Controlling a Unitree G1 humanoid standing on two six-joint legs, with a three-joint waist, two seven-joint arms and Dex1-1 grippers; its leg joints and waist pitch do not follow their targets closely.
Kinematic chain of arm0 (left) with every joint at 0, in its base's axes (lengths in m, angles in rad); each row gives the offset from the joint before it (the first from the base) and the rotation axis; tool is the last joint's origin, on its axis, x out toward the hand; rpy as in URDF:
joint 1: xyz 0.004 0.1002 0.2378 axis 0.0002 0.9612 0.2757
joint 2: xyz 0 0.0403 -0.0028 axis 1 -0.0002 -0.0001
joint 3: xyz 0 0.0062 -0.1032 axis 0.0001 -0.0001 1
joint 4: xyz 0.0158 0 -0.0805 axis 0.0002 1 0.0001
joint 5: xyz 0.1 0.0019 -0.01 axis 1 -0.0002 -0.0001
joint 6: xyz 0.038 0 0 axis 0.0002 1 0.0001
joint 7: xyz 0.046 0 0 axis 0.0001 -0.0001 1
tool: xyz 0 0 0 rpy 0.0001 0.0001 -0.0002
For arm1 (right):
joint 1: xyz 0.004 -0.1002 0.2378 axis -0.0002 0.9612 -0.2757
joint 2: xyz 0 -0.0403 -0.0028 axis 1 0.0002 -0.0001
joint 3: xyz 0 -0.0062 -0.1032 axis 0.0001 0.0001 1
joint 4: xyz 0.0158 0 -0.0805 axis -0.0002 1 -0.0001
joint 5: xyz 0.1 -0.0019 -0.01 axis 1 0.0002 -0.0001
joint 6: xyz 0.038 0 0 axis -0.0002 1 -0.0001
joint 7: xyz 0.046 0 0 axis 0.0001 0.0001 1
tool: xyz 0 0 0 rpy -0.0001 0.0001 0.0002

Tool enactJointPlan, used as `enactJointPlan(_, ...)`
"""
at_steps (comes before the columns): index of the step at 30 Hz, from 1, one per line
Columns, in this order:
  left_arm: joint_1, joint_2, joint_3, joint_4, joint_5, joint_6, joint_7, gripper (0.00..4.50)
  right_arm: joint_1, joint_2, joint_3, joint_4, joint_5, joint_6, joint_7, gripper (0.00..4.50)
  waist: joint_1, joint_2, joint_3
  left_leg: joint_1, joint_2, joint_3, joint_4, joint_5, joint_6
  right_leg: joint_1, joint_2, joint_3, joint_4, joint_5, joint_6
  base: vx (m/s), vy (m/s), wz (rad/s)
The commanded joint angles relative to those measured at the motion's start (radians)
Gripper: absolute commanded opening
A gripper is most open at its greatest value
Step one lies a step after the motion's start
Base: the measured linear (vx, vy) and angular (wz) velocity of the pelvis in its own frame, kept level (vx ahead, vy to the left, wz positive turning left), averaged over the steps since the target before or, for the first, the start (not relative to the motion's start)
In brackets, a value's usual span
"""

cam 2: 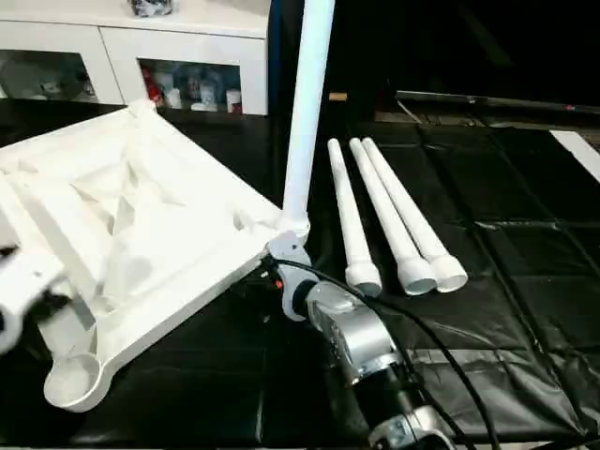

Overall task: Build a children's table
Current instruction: Rotate table base

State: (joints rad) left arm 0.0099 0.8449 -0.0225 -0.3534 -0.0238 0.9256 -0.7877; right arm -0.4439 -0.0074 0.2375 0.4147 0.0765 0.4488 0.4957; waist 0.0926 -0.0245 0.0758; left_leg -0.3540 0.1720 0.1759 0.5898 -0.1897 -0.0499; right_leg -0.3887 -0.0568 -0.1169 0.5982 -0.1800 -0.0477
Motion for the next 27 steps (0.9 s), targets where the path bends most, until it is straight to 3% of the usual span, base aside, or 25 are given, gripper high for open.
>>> enactJointPlan(1,0.014,0.017,-0.085,-0.066,-0.089,0.003,-0.119,0.01,-0.031,0.011,-0.021,0.041,-0.003,-0.016,-0.017,4.50,0.001,0.029,-0.044,0.021,0.073,-0.043,-0.090,-0.341,-0.040,0.026,-0.116,0.088,-0.084,-0.377,-0.134,0.000,0.000,0.00)
enactJointPlan(4,0.003,0.024,-0.147,-0.111,-0.147,-0.008,-0.204,0.01,-0.053,0.020,-0.027,0.072,-0.002,-0.027,-0.023,4.50,-0.004,0.029,-0.040,0.022,0.072,-0.045,-0.092,-0.371,-0.047,0.029,-0.119,0.088,-0.090,-0.442,-0.120,0.000,0.000,0.00)
enactJointPlan(7,-0.036,-0.023,-0.165,-0.114,-0.181,0.017,-0.214,0.01,-0.065,0.025,-0.030,0.089,-0.002,-0.038,-0.027,4.50,-0.011,0.030,-0.046,0.016,0.071,-0.044,-0.092,-0.338,-0.058,0.036,-0.114,0.087,-0.081,-0.375,-0.129,0.000,0.000,0.00)
enactJointPlan(11,-0.070,-0.062,-0.181,-0.111,-0.200,0.021,-0.216,0.01,-0.076,0.027,-0.031,0.110,-0.001,-0.050,-0.029,4.50,-0.018,0.025,-0.048,0.016,0.067,-0.039,-0.086,-0.310,-0.045,0.037,-0.115,0.088,-0.081,-0.368,-0.138,0.000,0.000,0.00)
enactJointPlan(15,-0.178,-0.177,-0.216,0.006,-0.147,-0.047,-0.127,0.01,-0.100,0.033,-0.042,0.144,-0.015,-0.076,-0.033,4.50,-0.019,0.030,-0.052,0.017,0.065,-0.036,-0.081,-0.275,-0.040,0.038,-0.111,0.087,-0.082,-0.355,-0.138,0.000,0.000,0.00)
enactJointPlan(18,-0.255,-0.258,-0.219,0.118,-0.104,-0.088,-0.032,0.01,-0.110,0.028,-0.050,0.145,-0.023,-0.088,-0.046,4.50,-0.022,0.029,-0.053,0.009,0.066,-0.039,-0.083,-0.267,-0.037,0.047,-0.110,0.085,-0.079,-0.326,-0.137,0.000,0.000,0.00)
enactJointPlan(19,-0.268,-0.270,-0.218,0.136,-0.098,-0.094,-0.015,0.01,-0.111,0.025,-0.050,0.143,-0.026,-0.091,-0.049,4.50,-0.021,0.026,-0.056,0.014,0.065,-0.036,-0.080,-0.267,-0.034,0.045,-0.110,0.085,-0.082,-0.329,-0.132,0.000,0.000,0.00)
enactJointPlan(21,-0.298,-0.291,-0.222,0.180,-0.077,-0.113,0.020,0.01,-0.118,0.013,-0.063,0.116,-0.027,-0.091,-0.067,4.50,-0.020,0.032,-0.057,0.009,0.065,-0.037,-0.079,-0.244,-0.028,0.049,-0.110,0.085,-0.080,-0.302,-0.138,0.000,0.000,0.00)
enactJointPlan(24,-0.304,-0.296,-0.220,0.187,-0.073,-0.118,0.027,0.01,-0.120,0.006,-0.075,0.090,-0.024,-0.082,-0.075,4.50,-0.021,0.033,-0.060,0.011,0.068,-0.037,-0.079,-0.231,-0.026,0.049,-0.107,0.083,-0.072,-0.250,-0.154,0.000,0.000,0.00)
enactJointPlan(25,-0.309,-0.297,-0.219,0.192,-0.070,-0.124,0.031,0.01,-0.124,0.001,-0.089,0.069,-0.020,-0.073,-0.080,4.50,-0.021,0.032,-0.060,0.011,0.068,-0.037,-0.079,-0.229,-0.024,0.049,-0.108,0.084,-0.071,-0.243,-0.158,0.000,0.000,0.00)
enactJointPlan(26,-0.311,-0.292,-0.216,0.195,-0.065,-0.139,0.032,0.01,-0.131,-0.004,-0.112,0.041,-0.014,-0.058,-0.097,4.50,-0.019,0.038,-0.061,0.010,0.067,-0.036,-0.077,-0.219,-0.022,0.049,-0.108,0.084,-0.070,-0.229,-0.163,0.000,0.000,0.00)
enactJointPlan(27,-0.313,-0.290,-0.213,0.200,-0.062,-0.154,0.032,0.01,-0.137,-0.006,-0.130,0.022,-0.010,-0.046,-0.111,4.50,-0.019,0.036,-0.062,0.009,0.067,-0.036,-0.077,-0.206,-0.020,0.051,-0.107,0.084,-0.066,-0.212,-0.165,0.000,0.000,0.00)
